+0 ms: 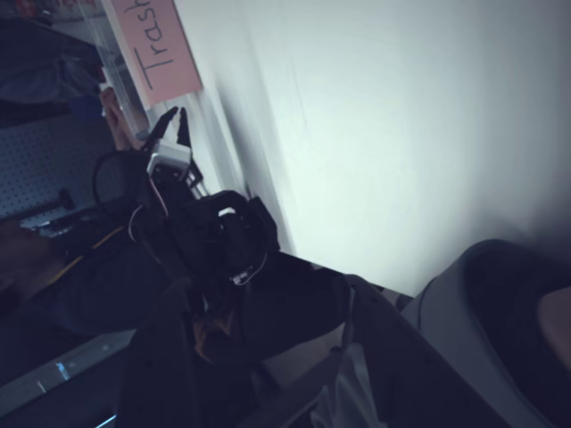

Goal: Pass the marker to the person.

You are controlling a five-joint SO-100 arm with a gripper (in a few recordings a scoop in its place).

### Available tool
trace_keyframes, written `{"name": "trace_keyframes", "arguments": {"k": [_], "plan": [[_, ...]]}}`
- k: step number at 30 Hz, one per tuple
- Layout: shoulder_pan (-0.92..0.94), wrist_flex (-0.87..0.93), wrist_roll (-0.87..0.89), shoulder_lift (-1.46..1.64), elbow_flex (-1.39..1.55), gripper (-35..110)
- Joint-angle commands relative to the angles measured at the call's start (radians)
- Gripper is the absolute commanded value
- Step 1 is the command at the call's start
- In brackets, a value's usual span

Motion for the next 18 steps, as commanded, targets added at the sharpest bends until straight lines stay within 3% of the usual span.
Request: {"name": "trace_keyframes", "arguments": {"k": [1, 18], "plan": [[0.005, 0.006, -0.017, 0.067, -0.078, 33], [0.009, 0.064, -0.023, 0.087, -0.091, 32]]}}
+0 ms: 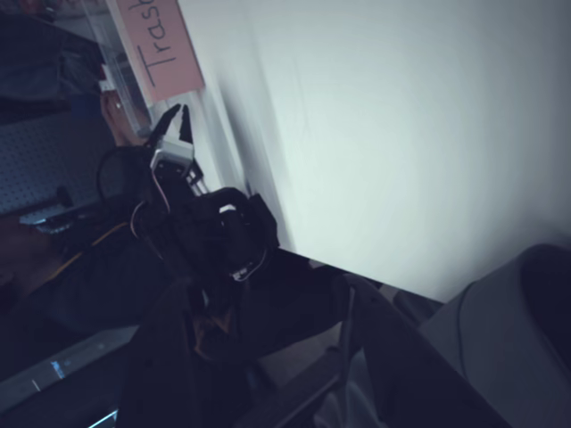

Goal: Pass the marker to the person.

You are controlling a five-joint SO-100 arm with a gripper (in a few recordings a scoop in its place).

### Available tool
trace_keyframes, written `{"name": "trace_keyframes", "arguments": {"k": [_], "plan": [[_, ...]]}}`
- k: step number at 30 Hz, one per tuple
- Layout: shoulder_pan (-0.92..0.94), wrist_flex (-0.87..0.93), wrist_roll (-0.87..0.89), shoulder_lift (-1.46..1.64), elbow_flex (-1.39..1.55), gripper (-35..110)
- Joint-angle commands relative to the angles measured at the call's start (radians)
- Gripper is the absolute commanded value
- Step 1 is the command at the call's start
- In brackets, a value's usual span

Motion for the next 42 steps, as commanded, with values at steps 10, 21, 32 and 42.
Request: {"name": "trace_keyframes", "arguments": {"k": [10, 21, 32, 42], "plan": [[0.015, 0.011, -0.012, 0.063, -0.064, 23], [0.017, 0.000, -0.012, 0.067, -0.063, 23], [0.021, -0.037, -0.014, 0.078, -0.025, 20], [0.028, -0.057, -0.015, 0.075, -0.023, 19]]}}
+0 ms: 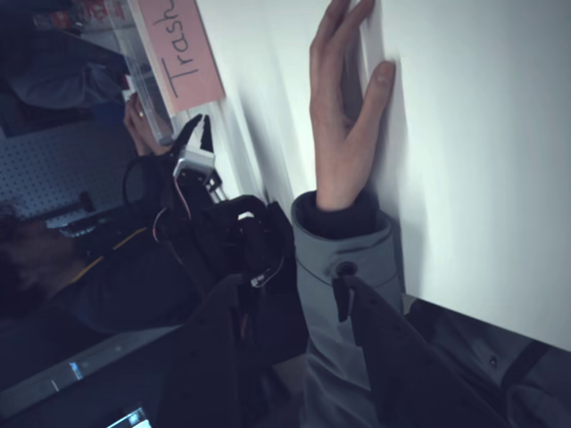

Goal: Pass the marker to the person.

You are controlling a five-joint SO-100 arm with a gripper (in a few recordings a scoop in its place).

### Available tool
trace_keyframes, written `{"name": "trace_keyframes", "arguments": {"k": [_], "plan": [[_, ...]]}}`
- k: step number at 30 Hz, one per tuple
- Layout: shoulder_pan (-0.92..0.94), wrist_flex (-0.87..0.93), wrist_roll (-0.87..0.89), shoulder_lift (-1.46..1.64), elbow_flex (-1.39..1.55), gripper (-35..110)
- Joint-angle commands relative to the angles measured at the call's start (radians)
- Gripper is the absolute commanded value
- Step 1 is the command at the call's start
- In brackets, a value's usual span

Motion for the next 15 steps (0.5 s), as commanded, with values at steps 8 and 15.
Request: {"name": "trace_keyframes", "arguments": {"k": [8, 15], "plan": [[0.008, -0.025, -0.017, 0.066, -0.017, 17], [0.008, -0.023, -0.017, 0.071, -0.006, 17]]}}
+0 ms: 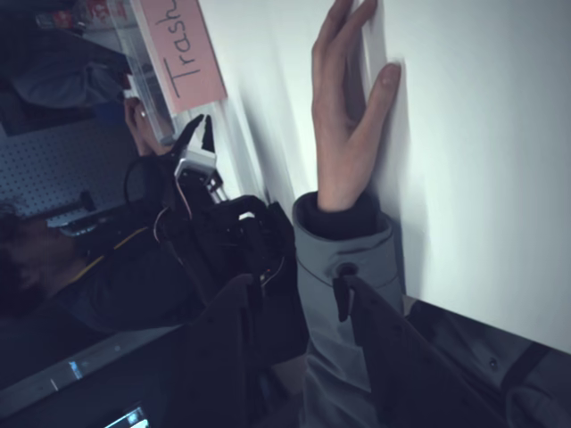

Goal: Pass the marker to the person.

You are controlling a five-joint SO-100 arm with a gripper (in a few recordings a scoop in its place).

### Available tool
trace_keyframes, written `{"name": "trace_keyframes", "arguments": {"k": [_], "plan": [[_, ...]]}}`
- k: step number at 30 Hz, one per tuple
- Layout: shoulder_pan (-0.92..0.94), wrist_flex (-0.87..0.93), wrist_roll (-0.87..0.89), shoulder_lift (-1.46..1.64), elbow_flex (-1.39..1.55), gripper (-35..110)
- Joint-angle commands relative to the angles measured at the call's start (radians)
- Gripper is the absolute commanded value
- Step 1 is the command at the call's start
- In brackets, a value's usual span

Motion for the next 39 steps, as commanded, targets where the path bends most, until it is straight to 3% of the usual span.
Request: {"name": "trace_keyframes", "arguments": {"k": [1, 39], "plan": [[0.008, -0.025, -0.011, 0.072, -0.005, 17], [0.002, -0.017, -0.014, 0.095, 0.018, 13]]}}
